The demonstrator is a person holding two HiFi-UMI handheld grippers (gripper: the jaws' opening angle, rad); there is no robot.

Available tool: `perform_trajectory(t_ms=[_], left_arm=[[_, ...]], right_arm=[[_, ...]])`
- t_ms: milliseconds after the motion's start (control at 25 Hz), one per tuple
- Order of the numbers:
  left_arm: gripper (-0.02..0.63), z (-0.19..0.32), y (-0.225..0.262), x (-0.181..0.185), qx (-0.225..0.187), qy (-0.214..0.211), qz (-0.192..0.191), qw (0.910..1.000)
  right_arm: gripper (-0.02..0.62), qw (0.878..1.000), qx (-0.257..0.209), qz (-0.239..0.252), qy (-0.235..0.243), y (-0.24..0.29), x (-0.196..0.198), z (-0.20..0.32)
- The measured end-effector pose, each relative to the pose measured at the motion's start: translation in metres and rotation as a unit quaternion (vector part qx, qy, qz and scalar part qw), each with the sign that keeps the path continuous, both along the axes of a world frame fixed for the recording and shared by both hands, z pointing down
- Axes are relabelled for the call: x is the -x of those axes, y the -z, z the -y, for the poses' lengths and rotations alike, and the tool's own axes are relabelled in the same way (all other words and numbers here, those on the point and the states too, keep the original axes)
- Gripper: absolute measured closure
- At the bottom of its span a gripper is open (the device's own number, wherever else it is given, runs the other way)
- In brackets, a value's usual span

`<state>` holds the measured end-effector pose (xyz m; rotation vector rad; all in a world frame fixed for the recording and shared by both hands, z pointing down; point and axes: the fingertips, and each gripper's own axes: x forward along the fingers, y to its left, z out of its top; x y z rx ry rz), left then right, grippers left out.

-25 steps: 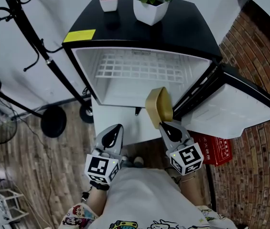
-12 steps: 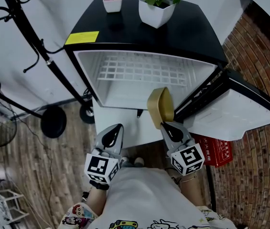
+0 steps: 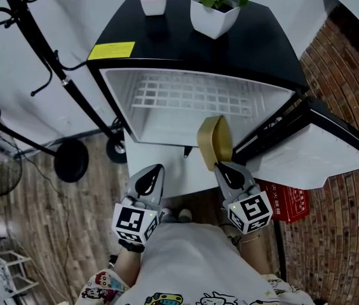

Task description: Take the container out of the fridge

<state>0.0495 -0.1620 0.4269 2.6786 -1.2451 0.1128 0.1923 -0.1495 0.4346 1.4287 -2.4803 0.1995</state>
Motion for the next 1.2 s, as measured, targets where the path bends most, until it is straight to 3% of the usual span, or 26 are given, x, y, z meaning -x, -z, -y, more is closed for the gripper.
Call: perform_trajectory(t_ms=[1200], left_arm=[[0.601, 0.011, -0.001, 0.015, -0.002, -0.002, -0.004, 1.0000]], right_arm=[[0.584, 1.000, -0.007, -0.002, -0.003, 0.004, 0.000, 0.009]])
